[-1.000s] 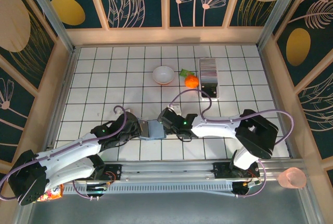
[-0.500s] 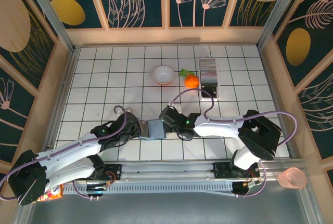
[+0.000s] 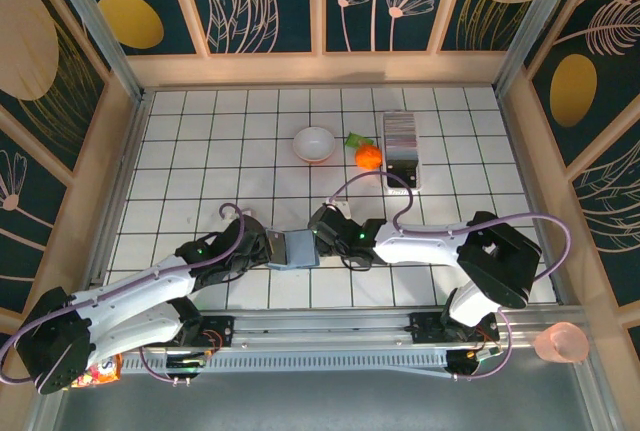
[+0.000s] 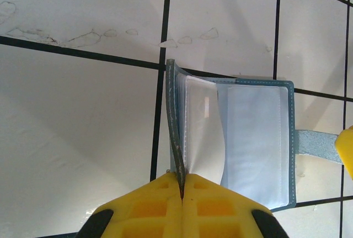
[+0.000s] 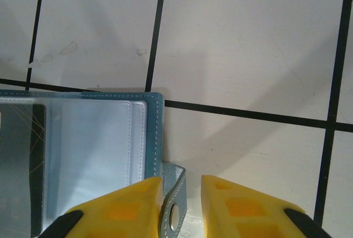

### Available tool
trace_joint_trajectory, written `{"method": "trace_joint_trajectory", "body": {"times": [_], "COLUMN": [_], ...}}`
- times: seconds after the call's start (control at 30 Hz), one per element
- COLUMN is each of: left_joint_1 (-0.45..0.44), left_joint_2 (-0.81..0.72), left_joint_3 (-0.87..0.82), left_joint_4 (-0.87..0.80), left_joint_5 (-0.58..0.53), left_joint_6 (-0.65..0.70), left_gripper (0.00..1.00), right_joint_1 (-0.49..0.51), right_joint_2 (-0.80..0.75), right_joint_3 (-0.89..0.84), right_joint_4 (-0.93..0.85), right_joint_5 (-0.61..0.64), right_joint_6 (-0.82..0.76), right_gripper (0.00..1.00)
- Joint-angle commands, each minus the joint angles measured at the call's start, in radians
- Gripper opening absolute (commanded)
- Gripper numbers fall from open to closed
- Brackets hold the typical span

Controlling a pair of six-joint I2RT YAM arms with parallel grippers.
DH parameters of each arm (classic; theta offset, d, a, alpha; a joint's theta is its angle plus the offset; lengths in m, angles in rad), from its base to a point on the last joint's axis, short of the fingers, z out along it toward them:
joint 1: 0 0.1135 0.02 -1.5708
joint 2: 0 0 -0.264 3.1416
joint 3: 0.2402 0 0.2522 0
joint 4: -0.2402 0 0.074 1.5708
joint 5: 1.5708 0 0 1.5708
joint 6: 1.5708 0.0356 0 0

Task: Put the credit cards into the card holder

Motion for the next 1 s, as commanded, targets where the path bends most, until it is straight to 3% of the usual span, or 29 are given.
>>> {"method": "trace_joint_trajectory", "body": {"times": [0.0, 0.13, 0.63, 0.8, 0.97], "left_joint_1": [-0.002, -0.002, -0.002, -0.002, -0.003], "left_joint_2": [0.013, 0.015, 0.023, 0.019, 0.012], "left_joint_3": [0.019, 0.020, 0.018, 0.020, 0.039], "left_joint_4": [-0.039, -0.039, -0.028, -0.029, -0.035], "left_joint_5": [0.002, 0.002, 0.011, 0.013, 0.027], "left_joint_6": [0.019, 0.018, 0.020, 0.022, 0.035], "left_gripper": [0.00, 0.00, 0.00, 0.00, 0.10], "right_joint_1": [-0.004, -0.006, -0.012, -0.011, -0.013], "right_joint_2": [-0.049, -0.072, -0.056, -0.052, -0.054], "right_joint_3": [-0.025, -0.033, -0.044, -0.045, -0.054], "right_joint_4": [0.024, 0.031, 0.035, 0.034, 0.039], "right_joint_5": [0.006, 0.004, -0.013, -0.014, -0.020], "right_joint_6": [0.013, 0.012, 0.011, 0.010, 0.012], "right_gripper": [0.22, 0.13, 0.13, 0.07, 0.00]}}
